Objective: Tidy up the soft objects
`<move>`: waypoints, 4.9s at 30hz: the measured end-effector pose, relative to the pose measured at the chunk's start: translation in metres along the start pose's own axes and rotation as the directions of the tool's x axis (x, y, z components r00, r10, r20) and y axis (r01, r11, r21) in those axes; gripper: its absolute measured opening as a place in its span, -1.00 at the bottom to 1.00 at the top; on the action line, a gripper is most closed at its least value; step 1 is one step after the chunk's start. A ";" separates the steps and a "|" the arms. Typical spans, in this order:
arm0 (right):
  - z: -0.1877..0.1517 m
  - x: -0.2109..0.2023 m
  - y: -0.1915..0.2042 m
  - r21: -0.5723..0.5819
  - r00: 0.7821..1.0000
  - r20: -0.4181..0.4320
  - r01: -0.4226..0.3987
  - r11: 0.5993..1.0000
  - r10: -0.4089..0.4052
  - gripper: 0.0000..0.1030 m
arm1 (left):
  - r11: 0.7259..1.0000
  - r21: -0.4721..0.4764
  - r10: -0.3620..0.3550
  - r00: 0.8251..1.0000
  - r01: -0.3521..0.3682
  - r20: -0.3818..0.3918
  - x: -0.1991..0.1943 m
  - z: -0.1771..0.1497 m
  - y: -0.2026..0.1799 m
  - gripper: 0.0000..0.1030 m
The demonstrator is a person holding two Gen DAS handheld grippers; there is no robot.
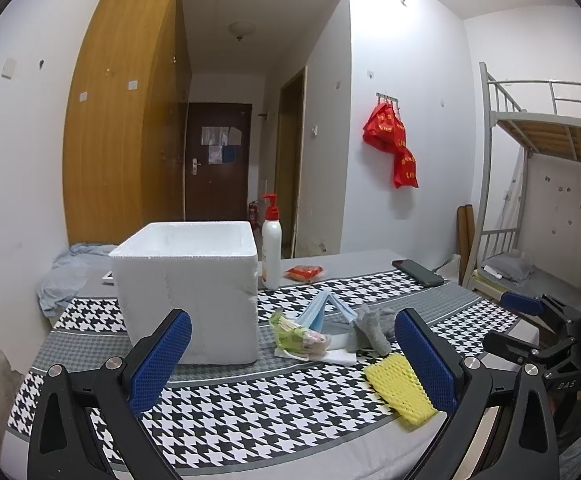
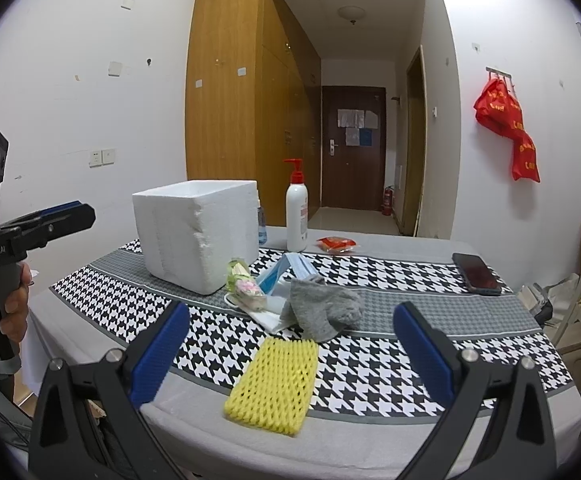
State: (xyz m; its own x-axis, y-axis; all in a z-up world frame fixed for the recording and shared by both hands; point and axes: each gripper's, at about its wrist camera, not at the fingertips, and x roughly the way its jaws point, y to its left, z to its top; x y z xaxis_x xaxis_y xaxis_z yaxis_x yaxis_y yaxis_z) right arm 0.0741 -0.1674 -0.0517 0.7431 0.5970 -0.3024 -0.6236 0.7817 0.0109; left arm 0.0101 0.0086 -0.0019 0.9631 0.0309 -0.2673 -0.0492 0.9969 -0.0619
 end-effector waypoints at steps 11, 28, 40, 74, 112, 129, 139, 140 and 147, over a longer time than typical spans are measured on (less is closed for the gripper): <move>0.000 0.005 -0.001 0.000 1.000 -0.015 -0.003 1.000 0.003 0.99 | 1.000 0.014 0.003 1.000 -0.003 -0.003 0.005 0.000 -0.002 0.98; -0.008 0.025 -0.004 0.007 0.996 -0.084 -0.008 1.000 0.009 0.99 | 0.998 0.019 -0.050 0.994 0.052 -0.098 0.036 -0.002 -0.005 0.98; -0.020 0.047 0.001 -0.003 0.984 -0.174 -0.022 1.000 0.021 0.99 | 0.996 -0.009 -0.089 0.970 0.089 -0.225 0.079 -0.012 -0.008 0.98; -0.041 0.089 -0.019 0.050 0.956 -0.284 -0.056 0.997 0.068 0.99 | 1.000 0.014 0.008 0.867 -0.002 -0.498 0.213 -0.035 -0.021 0.69; -0.039 0.109 0.019 -0.031 0.913 -0.408 -0.011 0.999 -0.003 0.99 | 0.977 -0.052 -0.211 0.926 0.205 -0.312 0.171 -0.020 -0.008 -0.22; -0.050 0.111 0.020 -0.012 0.879 -0.476 -0.002 1.000 -0.004 -0.07 | 0.979 -0.027 -0.204 0.942 0.204 -0.267 0.141 -0.020 -0.005 -0.22; -0.043 0.102 0.017 0.042 0.897 -0.438 -0.045 0.998 0.059 -0.75 | 0.981 -0.021 -0.192 0.949 0.193 -0.249 0.131 -0.016 -0.006 -0.22; -0.040 0.100 0.017 0.043 0.902 -0.427 -0.045 0.998 0.059 -0.75 | 0.981 -0.021 -0.191 0.950 0.192 -0.246 0.129 -0.017 -0.005 -0.22; -0.024 0.088 0.006 0.086 0.930 -0.360 -0.038 0.996 0.067 -0.75 | 0.983 -0.018 -0.179 0.956 0.180 -0.234 0.122 -0.014 -0.004 -0.22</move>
State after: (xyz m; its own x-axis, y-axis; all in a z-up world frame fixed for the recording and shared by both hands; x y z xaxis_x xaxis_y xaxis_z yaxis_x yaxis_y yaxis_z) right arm 0.1297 -0.1148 -0.1007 0.5621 0.5426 -0.6242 -0.6285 0.7709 0.1041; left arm 0.1237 0.0074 -0.0480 0.8673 -0.1664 -0.4691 0.1205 0.9846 -0.1264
